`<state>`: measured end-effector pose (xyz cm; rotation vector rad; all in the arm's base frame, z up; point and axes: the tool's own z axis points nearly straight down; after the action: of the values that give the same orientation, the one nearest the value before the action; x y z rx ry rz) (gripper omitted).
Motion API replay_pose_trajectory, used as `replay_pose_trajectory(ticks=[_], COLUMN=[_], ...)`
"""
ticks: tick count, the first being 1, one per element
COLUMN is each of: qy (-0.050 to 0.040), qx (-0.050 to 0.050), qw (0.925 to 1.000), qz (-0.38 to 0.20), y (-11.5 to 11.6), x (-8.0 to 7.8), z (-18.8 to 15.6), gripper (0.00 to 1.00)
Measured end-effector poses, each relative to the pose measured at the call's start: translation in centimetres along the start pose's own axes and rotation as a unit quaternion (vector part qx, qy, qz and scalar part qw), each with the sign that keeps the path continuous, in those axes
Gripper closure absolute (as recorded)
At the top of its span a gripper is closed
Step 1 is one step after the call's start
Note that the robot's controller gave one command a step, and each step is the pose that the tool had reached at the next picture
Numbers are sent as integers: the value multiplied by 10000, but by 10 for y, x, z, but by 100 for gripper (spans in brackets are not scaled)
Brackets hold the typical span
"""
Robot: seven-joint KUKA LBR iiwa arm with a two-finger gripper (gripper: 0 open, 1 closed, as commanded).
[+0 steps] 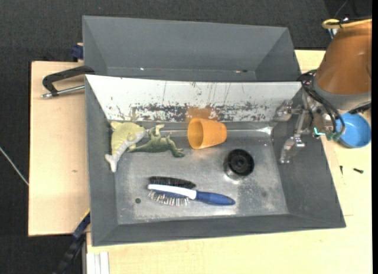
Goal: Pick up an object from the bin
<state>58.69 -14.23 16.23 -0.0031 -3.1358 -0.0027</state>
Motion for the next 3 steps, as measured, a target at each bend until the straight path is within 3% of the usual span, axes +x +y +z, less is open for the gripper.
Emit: replay_pose_trajectory(ticks=[1,2,3], qy=[-42,-42,-70], qx=[10,0,14], qw=[9970,9995,9997], qz=[-777,-307,-224], y=[78,93,73], x=[7,21,20], z=[92,60,46], gripper=[0,0,0])
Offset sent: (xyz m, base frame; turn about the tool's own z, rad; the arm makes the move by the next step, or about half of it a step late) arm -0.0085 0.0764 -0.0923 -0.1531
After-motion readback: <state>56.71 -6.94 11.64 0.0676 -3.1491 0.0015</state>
